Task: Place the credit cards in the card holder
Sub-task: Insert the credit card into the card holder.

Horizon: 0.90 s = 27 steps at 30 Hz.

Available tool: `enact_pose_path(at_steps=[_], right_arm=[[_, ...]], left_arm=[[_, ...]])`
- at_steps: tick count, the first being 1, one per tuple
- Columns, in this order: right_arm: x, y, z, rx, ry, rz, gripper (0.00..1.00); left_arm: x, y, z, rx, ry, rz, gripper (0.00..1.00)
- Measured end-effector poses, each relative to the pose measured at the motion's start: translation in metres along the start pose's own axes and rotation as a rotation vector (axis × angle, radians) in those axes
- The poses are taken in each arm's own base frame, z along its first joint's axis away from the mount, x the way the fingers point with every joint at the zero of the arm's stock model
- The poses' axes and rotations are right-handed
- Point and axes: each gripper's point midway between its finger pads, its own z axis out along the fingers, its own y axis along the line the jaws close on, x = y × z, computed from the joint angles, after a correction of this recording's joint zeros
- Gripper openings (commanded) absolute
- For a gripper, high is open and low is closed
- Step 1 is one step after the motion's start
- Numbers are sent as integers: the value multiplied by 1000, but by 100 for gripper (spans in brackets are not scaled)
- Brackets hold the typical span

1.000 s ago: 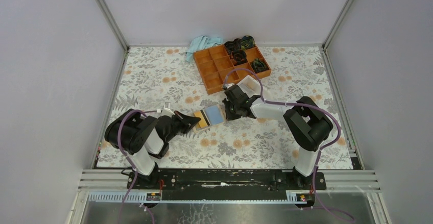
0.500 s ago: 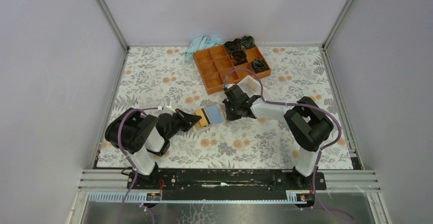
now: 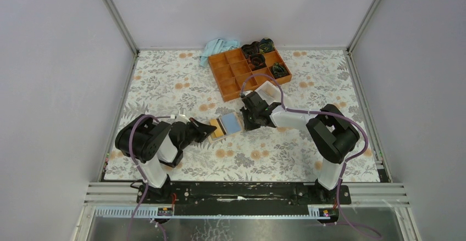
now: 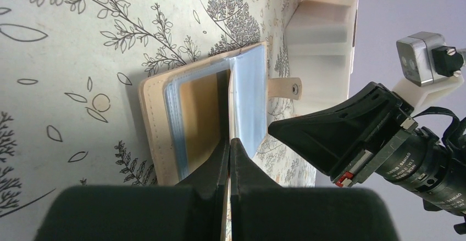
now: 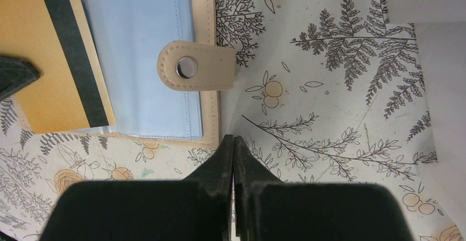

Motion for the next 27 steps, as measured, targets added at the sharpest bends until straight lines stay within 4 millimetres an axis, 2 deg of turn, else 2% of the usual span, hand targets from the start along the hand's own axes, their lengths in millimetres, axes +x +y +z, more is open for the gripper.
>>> enact_pose_path(at_steps=[27], right_arm=[[3, 0, -1, -8, 18, -27, 0]], left_arm=[[3, 1, 10, 18, 29, -52, 0]])
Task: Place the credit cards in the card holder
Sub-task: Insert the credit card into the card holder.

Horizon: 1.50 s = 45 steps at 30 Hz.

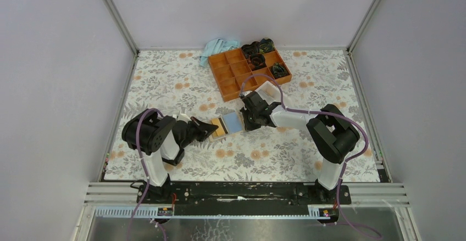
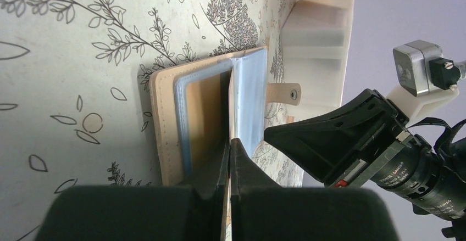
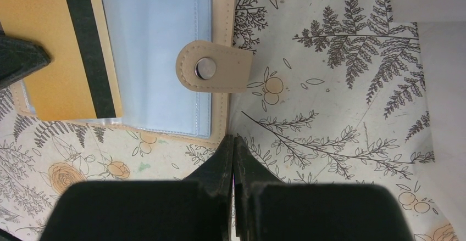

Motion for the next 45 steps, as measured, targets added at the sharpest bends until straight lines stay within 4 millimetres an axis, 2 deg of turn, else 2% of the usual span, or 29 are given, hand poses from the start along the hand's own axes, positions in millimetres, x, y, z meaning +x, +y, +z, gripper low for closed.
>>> enact_pose_path(at_steps=[10, 24, 39, 45], right_arm=[[0, 0, 0, 0, 2, -3, 0], [1, 0, -1, 0, 8, -10, 0], [1, 0, -1, 0, 8, -10, 0], [1, 0, -1, 0, 8, -10, 0]], left_arm=[[-1, -10, 5, 33, 15, 13, 0], [4, -5, 10, 32, 51, 13, 0], [3, -3, -4, 13, 15, 10, 0], [2, -2, -4, 9, 13, 9, 0]])
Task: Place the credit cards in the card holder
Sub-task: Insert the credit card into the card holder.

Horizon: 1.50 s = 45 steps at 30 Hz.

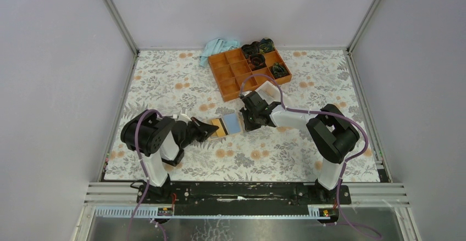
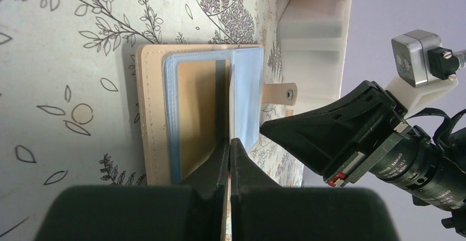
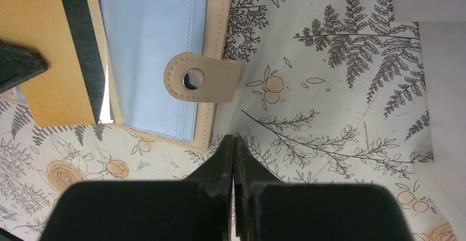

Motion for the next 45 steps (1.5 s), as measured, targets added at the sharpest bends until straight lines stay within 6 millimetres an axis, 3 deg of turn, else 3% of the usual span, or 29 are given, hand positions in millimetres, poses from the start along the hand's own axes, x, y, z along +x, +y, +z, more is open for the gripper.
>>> enact_pose_path(at_steps=[21, 35, 41, 45], right_arm=[[2, -3, -3, 29, 41, -11, 0], [3, -23, -8, 136, 55, -40, 0], [-4, -30, -11, 180, 42, -58, 0], [-19, -27, -14, 185, 12, -68, 0]], left_arm=[[4, -5, 11, 16, 54, -23, 0], [11, -2, 14, 9, 98, -34, 0], [12, -2, 15, 17, 106, -36, 0], [12, -2, 16, 22, 108, -37, 0]])
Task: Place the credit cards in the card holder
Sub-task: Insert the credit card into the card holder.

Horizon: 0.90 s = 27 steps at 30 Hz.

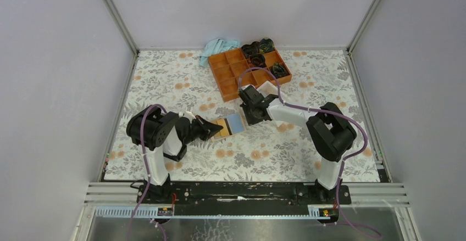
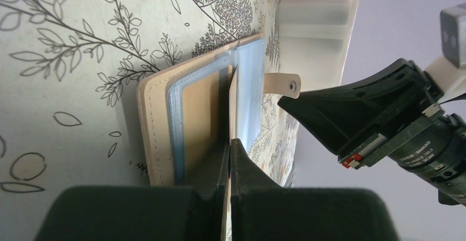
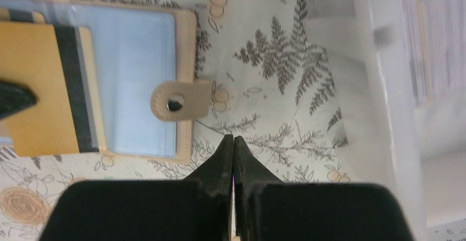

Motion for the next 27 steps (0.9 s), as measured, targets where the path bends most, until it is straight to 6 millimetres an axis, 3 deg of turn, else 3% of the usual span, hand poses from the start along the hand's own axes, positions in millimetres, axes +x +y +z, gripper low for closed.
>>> enact_pose_path(at_steps=[5, 10, 27], right_arm=[[-15, 2, 8, 6, -14, -12, 0], [-8, 0, 18, 15, 24, -28, 0], [-10, 10, 22, -34, 45, -39, 0]], left_arm=[[0, -1, 0, 4, 4, 2, 4], [0, -1, 1, 5, 5, 2, 6], [0, -3, 5, 11, 16, 4, 25]])
